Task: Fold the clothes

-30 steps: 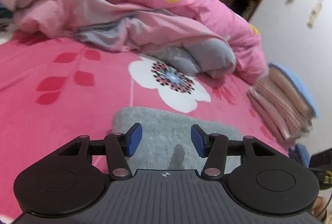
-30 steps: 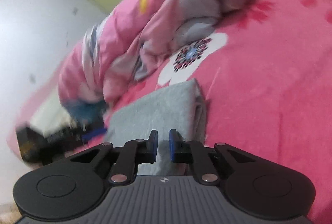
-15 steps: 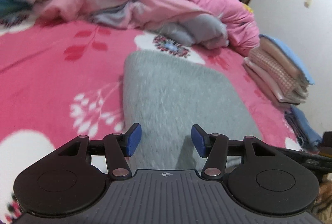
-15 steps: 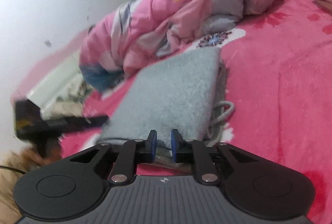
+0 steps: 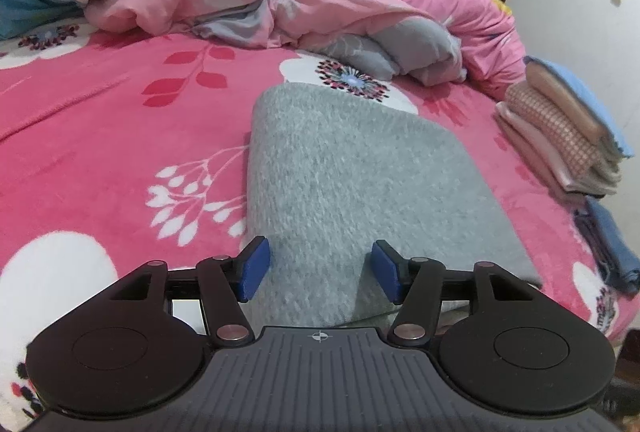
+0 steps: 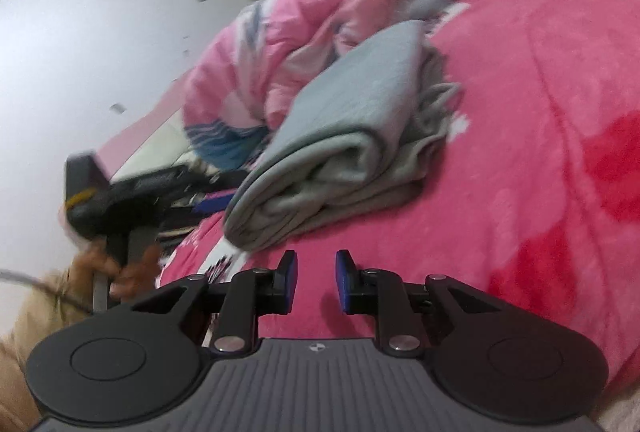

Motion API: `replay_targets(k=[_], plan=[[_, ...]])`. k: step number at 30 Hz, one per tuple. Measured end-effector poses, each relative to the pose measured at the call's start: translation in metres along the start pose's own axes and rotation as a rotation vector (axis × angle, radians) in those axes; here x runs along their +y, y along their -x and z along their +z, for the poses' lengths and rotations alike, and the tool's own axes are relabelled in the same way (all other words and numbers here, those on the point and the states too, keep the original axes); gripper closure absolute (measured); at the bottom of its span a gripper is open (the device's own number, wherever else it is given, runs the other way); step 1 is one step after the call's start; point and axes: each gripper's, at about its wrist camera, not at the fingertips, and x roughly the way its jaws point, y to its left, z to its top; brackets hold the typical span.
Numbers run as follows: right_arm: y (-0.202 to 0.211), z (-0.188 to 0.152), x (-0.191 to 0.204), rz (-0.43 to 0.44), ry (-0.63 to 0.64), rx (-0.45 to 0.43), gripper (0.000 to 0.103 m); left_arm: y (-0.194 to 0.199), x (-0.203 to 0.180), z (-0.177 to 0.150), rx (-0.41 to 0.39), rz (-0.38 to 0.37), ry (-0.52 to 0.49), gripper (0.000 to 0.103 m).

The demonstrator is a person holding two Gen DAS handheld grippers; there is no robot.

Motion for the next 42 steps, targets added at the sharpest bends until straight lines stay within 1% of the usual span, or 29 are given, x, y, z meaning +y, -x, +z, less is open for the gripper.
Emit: replay_targets(k=[3, 8, 12, 15, 18, 20, 21, 23, 26, 28, 31, 33, 35, 37, 39, 42], plan=[[0.008, -0.004, 0.002, -0.007, 0.035, -0.024, 0.079, -0.001, -0.006, 0.0, 0.004, 0.038, 0.005, 0.045], [0.026, -0.007, -0.016, 0.023, -0.027, -0.075, 0.077, -0.003, -0.017, 0.0, 0.006, 0.101, 0.014, 0.044], [0.029, -0.009, -0.029, 0.056, -0.1, -0.085, 0.077, -0.003, -0.02, 0.0, 0.004, 0.123, 0.024, 0.041], [0.032, -0.008, -0.028, 0.046, -0.104, -0.093, 0.077, -0.003, -0.02, -0.001, -0.001, 0.123, 0.028, 0.039], [0.039, -0.003, -0.021, 0.011, -0.072, -0.114, 0.077, -0.002, -0.019, 0.001, -0.001, 0.121, 0.034, 0.039], [0.047, 0.005, -0.01, -0.011, -0.035, -0.139, 0.077, 0.0, -0.02, 0.002, -0.002, 0.124, 0.022, 0.038], [0.051, 0.009, -0.005, -0.019, -0.018, -0.151, 0.077, 0.001, -0.021, 0.003, -0.002, 0.131, 0.012, 0.036], [0.053, 0.019, 0.008, -0.025, 0.012, -0.163, 0.077, 0.004, -0.022, 0.003, 0.0, 0.15, -0.011, 0.035], [0.049, 0.037, 0.031, -0.023, 0.055, -0.171, 0.077, 0.013, -0.021, 0.005, -0.038, 0.168, -0.04, 0.034], [0.041, 0.048, 0.047, -0.033, 0.105, -0.176, 0.077, 0.016, -0.019, 0.009, -0.061, 0.165, -0.047, 0.028], [0.02, 0.066, 0.069, -0.091, 0.2, -0.165, 0.077, 0.01, -0.02, 0.015, -0.05, 0.18, -0.069, 0.023], [0.004, 0.075, 0.08, -0.146, 0.256, -0.15, 0.077, 0.001, -0.022, 0.017, -0.018, 0.2, -0.086, 0.019], [-0.015, 0.075, 0.086, -0.219, 0.323, -0.125, 0.077, -0.008, -0.023, 0.016, 0.018, 0.199, -0.099, 0.014], [-0.035, 0.07, 0.088, -0.308, 0.403, -0.081, 0.077, -0.017, -0.024, 0.013, 0.041, 0.191, -0.103, 0.007], [-0.056, 0.059, 0.083, -0.408, 0.459, -0.014, 0.078, -0.021, -0.026, 0.012, 0.048, 0.182, -0.099, 0.005], [-0.058, 0.048, 0.082, -0.426, 0.472, -0.039, 0.077, -0.025, -0.029, 0.01, 0.067, 0.16, -0.098, 0.003]])
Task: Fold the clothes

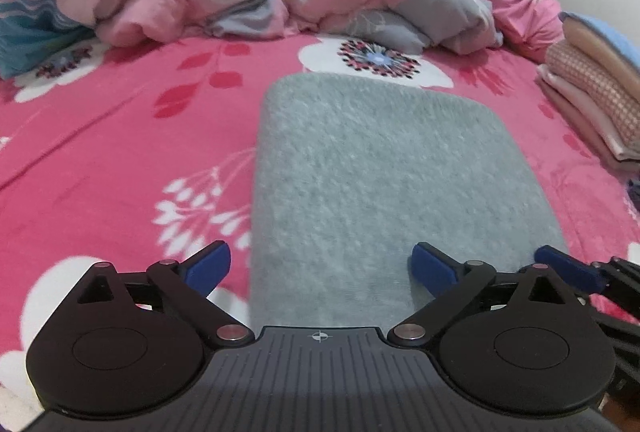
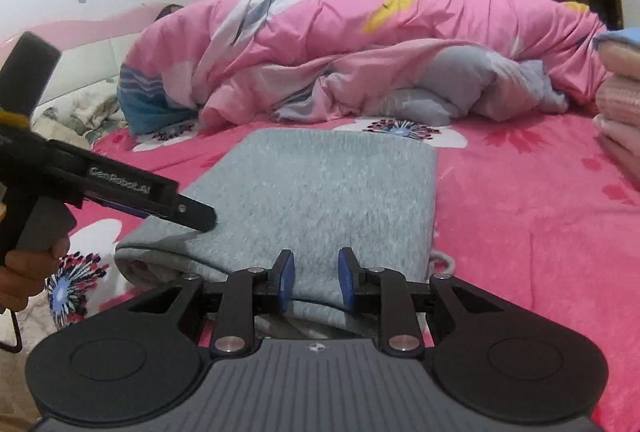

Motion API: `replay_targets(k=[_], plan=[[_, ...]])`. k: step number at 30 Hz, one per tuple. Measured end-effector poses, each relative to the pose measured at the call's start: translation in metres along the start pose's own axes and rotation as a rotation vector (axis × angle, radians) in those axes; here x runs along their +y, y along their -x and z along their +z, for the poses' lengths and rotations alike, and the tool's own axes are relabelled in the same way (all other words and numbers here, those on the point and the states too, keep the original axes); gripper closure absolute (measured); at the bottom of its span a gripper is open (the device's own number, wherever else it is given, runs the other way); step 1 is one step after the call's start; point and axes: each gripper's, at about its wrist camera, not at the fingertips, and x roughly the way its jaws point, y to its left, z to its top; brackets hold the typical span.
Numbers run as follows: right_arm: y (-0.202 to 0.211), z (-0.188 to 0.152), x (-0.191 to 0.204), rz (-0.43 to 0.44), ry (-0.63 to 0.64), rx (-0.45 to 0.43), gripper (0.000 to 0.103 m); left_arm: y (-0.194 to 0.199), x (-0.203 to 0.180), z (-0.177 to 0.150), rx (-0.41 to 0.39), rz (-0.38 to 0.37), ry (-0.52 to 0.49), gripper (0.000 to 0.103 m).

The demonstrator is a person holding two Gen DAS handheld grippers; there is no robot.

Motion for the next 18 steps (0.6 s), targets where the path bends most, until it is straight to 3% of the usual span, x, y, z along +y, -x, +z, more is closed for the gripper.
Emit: replay_targets(k=[5, 18], plan=[[-0.0016, -0.0017, 0.0014, -0.017, -0.03, 0.003, 0.077, -0.0009, -0.0042, -0.0004, 0.009, -0.024, -0.012, 0.002], [0.0004, -0.0017, 0.0013, -0.021, -0.045, -0.002, 0.077, -0.004, -0.0072, -0.0002, 0.032, -0.005, 0.015, 0.0]])
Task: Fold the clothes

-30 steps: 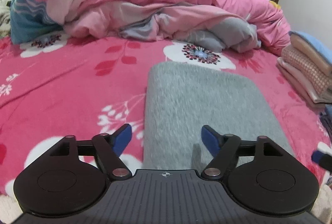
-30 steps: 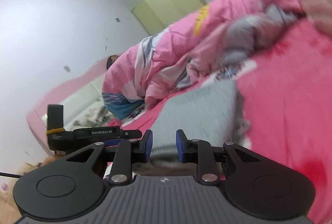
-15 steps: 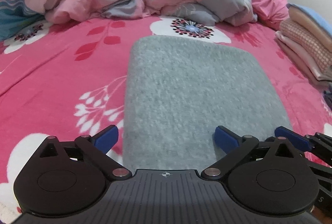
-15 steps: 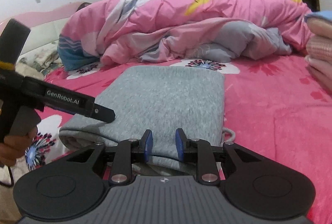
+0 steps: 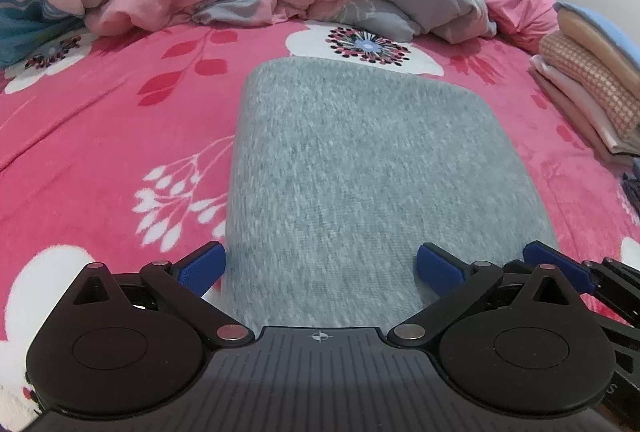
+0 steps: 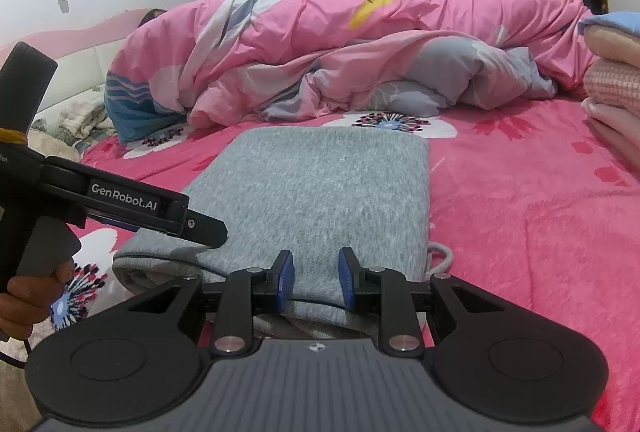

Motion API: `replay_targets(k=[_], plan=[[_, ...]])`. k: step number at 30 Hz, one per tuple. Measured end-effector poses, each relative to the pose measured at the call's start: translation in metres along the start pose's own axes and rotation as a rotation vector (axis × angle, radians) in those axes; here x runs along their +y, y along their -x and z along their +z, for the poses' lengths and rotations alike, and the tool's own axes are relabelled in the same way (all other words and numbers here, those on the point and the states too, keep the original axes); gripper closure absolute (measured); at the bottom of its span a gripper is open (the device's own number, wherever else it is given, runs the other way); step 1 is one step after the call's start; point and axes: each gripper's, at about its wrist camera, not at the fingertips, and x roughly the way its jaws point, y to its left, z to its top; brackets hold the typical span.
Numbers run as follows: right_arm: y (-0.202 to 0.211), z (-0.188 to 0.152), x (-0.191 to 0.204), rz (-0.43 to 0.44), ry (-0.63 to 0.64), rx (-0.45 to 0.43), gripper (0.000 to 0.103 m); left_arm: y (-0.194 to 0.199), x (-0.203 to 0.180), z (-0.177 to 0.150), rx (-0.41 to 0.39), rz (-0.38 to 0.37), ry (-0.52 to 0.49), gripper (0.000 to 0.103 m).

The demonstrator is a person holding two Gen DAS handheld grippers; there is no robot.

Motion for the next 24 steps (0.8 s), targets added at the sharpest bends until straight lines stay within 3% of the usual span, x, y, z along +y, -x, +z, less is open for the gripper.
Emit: replay_targets(k=[24], plan=[[0.0021, -0.0035, -0.0029, 0.016, -0.022, -0.015, 0.076, 0.0018, -0.0035, -0.0021, -0.001, 0.027, 0.0, 0.0]])
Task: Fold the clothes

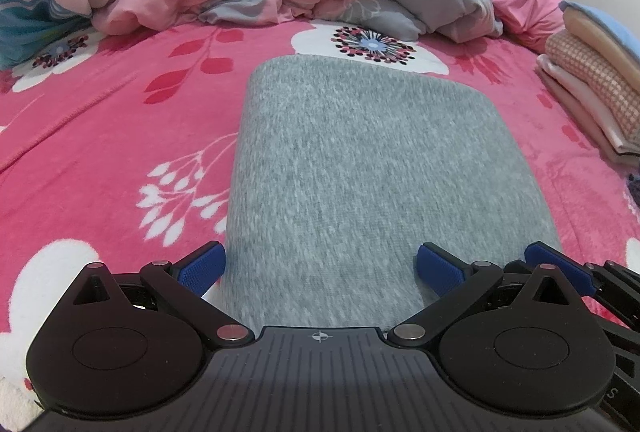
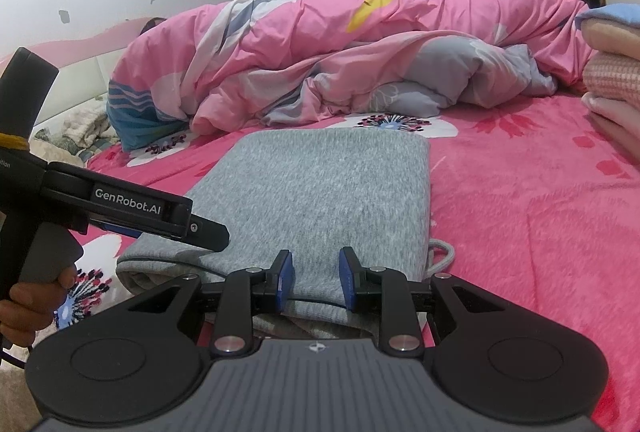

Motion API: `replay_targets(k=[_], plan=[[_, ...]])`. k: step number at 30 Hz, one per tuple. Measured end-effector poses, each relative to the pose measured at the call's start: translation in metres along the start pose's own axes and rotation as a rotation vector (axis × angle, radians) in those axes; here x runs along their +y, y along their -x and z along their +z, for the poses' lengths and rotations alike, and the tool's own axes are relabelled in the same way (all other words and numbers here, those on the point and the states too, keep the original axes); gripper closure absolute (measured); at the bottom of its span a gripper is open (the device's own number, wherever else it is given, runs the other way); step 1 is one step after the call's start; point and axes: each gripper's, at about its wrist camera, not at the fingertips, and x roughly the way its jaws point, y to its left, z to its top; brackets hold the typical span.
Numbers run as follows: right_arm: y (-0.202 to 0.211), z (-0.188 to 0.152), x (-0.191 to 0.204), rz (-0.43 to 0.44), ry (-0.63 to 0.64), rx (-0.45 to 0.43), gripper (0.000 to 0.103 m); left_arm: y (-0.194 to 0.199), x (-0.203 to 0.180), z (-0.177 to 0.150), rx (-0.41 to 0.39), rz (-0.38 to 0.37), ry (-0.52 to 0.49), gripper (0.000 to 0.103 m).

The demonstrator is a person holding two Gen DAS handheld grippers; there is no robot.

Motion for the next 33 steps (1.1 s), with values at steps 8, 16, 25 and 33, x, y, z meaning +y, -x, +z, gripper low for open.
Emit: replay_targets(k=[8, 16, 25, 33], plan=[[0.0, -0.001, 0.0, 0.005, -0.01, -0.004, 0.076, 0.001, -0.001, -0.002, -0.013, 0.003, -0.014, 0.0], [0.001, -0.002, -0.003, 0.016, -0.026, -0.012, 0.076, 0.0, 0.005, -0.005, -0.041, -0.033, -0.005, 0.0], [0.005, -0.008, -0.015, 0.067, -0.077, -0.034, 0.076, 0.001, 0.017, -0.007, -0.059, -0.072, 0.073, 0.0], [0.047, -0.018, -0.038, 0.132, -0.166, -0.042, 0.068, 0.014, 0.029, -0.007, -0.133, -0.045, 0.112, 0.0]])
